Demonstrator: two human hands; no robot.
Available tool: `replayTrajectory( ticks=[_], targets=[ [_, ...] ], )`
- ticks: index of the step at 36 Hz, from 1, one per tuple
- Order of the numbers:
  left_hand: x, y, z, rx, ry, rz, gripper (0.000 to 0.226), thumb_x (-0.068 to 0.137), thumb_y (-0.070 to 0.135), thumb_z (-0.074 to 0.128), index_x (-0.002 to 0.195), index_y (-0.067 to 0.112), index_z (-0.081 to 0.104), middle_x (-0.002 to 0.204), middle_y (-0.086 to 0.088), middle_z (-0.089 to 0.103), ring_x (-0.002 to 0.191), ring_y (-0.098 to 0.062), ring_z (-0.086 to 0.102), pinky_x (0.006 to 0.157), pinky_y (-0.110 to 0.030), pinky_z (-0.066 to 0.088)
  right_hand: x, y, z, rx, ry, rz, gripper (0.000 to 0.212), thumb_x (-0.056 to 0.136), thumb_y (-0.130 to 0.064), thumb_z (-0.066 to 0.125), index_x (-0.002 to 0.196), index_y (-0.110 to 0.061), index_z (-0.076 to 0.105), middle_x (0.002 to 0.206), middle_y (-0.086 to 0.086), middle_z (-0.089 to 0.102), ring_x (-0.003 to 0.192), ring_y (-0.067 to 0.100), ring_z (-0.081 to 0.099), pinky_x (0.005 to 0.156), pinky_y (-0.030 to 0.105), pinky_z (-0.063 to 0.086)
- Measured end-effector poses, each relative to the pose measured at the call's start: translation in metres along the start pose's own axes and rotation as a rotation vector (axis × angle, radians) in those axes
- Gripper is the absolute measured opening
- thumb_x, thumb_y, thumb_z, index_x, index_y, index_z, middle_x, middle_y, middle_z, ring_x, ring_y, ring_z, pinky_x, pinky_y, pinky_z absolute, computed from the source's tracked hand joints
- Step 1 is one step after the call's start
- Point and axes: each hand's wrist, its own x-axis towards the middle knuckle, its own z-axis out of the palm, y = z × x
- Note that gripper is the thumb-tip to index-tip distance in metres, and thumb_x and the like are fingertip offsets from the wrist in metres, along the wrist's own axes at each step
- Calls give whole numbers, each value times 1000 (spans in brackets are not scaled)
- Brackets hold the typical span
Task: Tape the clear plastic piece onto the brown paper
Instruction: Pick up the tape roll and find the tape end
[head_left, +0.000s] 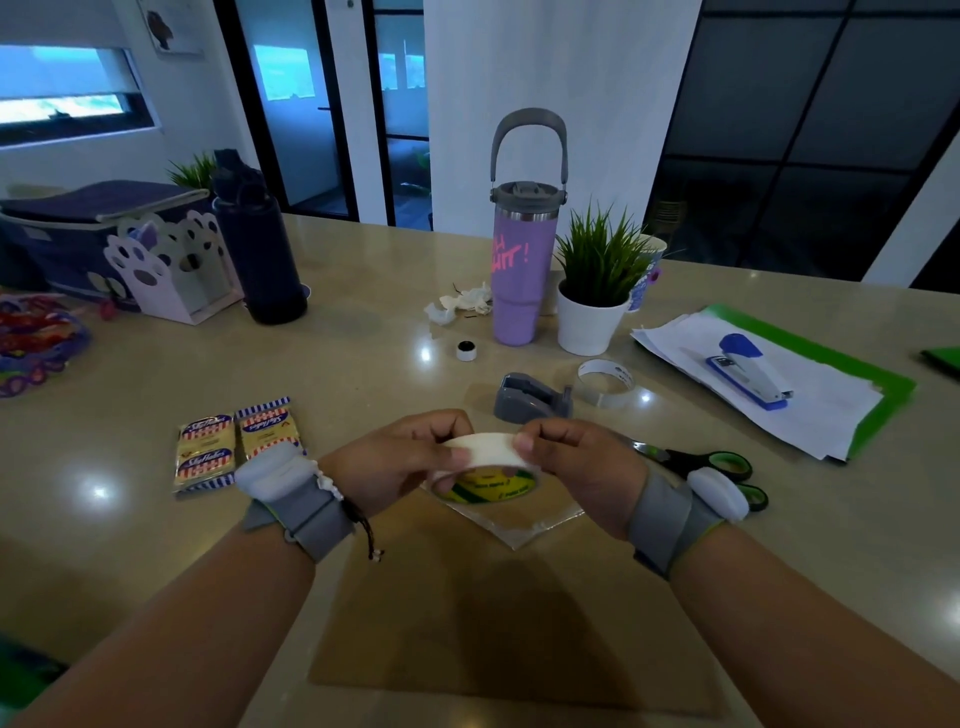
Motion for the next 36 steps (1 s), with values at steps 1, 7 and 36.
replayTrajectory(
  ticks=[1,7,36],
  targets=[
    [0,-1,-1,-36,-4,10,27,51,38,79,59,21,60,43,8,52,44,-6,44,50,-14,38,0,2,-1,19,-9,2,19,75,-34,68,59,-24,67,62,-11,59,73,11,52,82,28,37],
    [-6,-3,-4,-269,37,83,37,50,43,83,53,18,56,39,4,47,43,-10,46,62,-21,46,-2,8,-1,177,-140,-13,54,44,-61,79,68,-15,65,68,-4,64,72,8,59,73,16,46],
    [-5,-11,7,-170,177,52,45,39,59,82,47,22,59,42,6,50,43,-4,48,42,-9,37,-3,4,6,67,-106,-3,21,65,-41,67,67,-20,68,72,-4,66,78,12,55,85,31,37]
  ],
)
